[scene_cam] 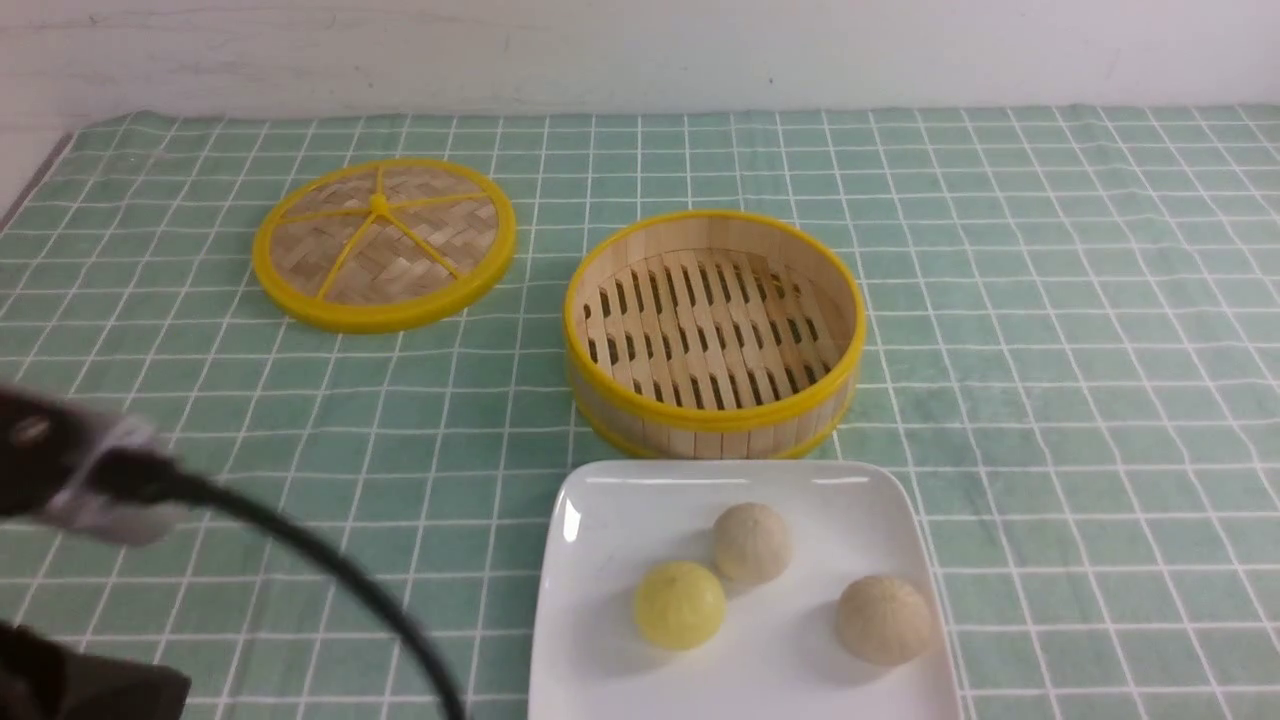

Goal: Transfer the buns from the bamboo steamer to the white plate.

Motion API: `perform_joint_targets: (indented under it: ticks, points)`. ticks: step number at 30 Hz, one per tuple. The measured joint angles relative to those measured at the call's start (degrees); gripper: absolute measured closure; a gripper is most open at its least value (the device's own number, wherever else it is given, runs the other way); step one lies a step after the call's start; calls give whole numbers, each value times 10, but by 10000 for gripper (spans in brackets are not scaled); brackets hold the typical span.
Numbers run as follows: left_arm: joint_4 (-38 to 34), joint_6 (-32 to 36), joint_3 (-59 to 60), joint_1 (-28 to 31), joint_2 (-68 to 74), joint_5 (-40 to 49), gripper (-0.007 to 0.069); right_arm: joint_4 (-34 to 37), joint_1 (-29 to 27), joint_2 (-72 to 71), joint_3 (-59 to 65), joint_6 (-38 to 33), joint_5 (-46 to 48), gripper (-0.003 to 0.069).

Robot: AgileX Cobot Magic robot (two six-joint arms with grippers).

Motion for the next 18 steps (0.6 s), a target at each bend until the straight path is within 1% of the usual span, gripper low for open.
perform_joint_targets:
  ticks: [1, 3, 5, 7, 9, 12, 18]
  points:
    - [5, -34, 45, 0, -56, -63, 615, 0, 0, 0, 0, 0, 0, 639]
    - [20, -74, 91, 0, -110, -153, 615, 0, 0, 0, 0, 0, 0, 639]
    - [36, -97, 124, 0, -141, -226, 613, 0, 0, 0, 0, 0, 0, 639]
    - [58, -132, 168, 0, -186, -332, 612, 0, 0, 0, 0, 0, 0, 637]
    - [73, -145, 205, 0, -213, -420, 610, 0, 0, 0, 0, 0, 0, 637]
    - [87, -150, 233, 0, -227, -472, 608, 0, 0, 0, 0, 0, 0, 636]
    - [98, -152, 265, 0, -230, -484, 602, 0, 0, 0, 0, 0, 0, 636]
